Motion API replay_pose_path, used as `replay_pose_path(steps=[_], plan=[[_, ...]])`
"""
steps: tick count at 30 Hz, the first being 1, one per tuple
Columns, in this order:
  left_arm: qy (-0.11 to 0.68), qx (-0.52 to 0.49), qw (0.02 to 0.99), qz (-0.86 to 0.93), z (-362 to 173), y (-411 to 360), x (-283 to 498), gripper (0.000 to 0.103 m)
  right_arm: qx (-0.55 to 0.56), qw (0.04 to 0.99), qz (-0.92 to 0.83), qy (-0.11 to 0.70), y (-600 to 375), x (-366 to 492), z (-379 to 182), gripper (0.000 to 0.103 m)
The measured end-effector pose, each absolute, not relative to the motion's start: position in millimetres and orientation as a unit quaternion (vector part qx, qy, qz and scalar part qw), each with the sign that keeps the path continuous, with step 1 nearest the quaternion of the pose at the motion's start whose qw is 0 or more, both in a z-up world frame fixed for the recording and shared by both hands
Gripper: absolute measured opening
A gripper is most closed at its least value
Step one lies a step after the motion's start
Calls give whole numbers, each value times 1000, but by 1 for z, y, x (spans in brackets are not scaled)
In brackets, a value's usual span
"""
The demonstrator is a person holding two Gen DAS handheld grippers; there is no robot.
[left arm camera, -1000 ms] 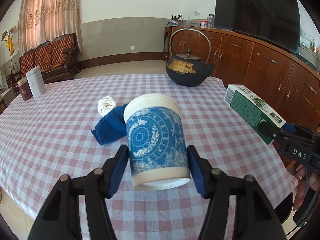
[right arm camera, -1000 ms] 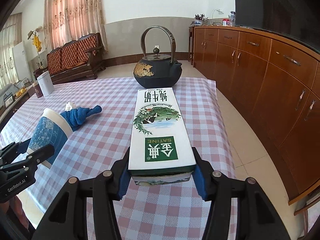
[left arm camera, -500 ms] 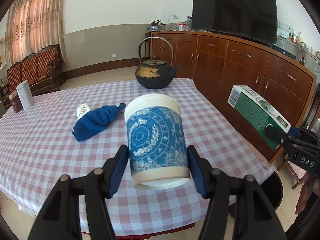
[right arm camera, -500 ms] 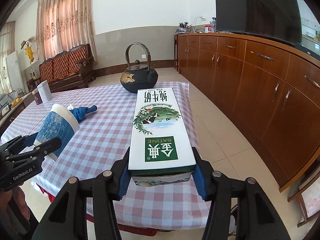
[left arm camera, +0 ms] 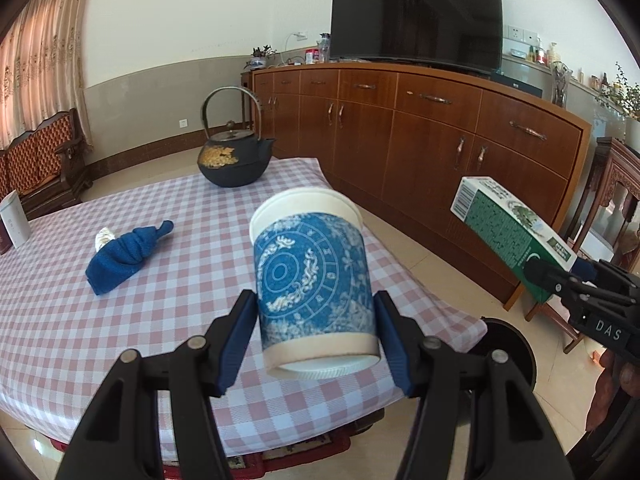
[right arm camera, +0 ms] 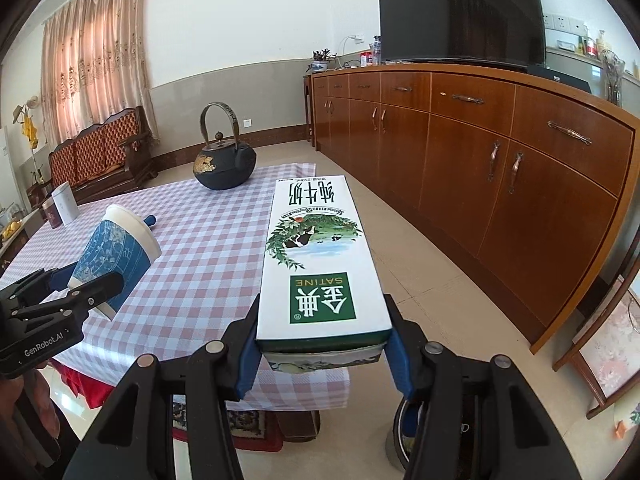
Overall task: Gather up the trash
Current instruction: 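Lift the blue-patterned cup and green milk carton and turn toward the bucket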
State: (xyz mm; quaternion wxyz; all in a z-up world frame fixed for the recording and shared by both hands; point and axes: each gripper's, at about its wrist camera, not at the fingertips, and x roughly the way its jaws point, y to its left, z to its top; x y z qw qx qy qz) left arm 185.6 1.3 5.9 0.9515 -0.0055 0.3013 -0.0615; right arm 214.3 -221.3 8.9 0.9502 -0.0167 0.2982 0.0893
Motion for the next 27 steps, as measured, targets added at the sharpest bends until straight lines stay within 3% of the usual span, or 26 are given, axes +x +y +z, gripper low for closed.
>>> replay_pose_path(steps=[27], plan=[[316, 33, 927, -197, -11, -128, 194, 61, 18, 945, -39, 324, -358, 159, -17, 56]])
